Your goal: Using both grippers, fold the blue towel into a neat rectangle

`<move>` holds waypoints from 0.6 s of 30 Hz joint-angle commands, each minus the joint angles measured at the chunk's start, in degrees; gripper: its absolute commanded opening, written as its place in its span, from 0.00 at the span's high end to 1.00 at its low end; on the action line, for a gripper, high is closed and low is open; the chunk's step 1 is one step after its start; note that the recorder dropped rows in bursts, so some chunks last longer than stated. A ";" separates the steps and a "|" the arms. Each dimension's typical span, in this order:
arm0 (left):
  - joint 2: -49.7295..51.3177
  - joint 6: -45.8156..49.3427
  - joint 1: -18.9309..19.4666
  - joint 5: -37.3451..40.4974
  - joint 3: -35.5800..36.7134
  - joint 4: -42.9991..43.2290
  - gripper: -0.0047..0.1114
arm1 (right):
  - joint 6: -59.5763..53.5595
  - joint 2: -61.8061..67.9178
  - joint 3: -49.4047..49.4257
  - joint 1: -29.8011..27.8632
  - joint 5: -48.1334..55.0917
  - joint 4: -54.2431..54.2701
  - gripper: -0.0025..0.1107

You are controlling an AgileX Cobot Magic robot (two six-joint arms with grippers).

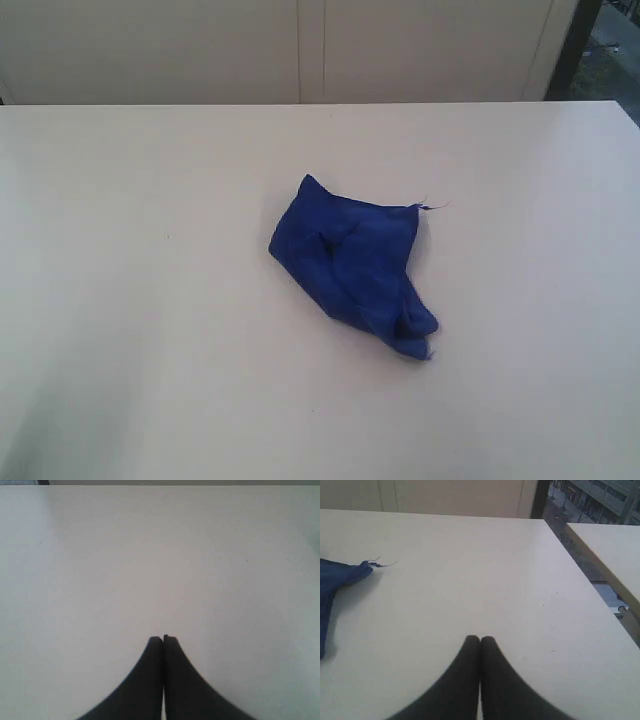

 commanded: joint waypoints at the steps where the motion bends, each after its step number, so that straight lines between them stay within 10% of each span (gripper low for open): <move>1: -0.27 -0.09 0.20 -0.12 0.27 -0.48 0.96 | 0.00 -0.26 0.14 -0.43 -4.77 -0.30 0.98; 18: -0.27 -0.09 0.20 -0.12 0.27 -0.48 0.96 | 0.00 -0.26 0.14 -0.43 -33.42 -0.30 0.98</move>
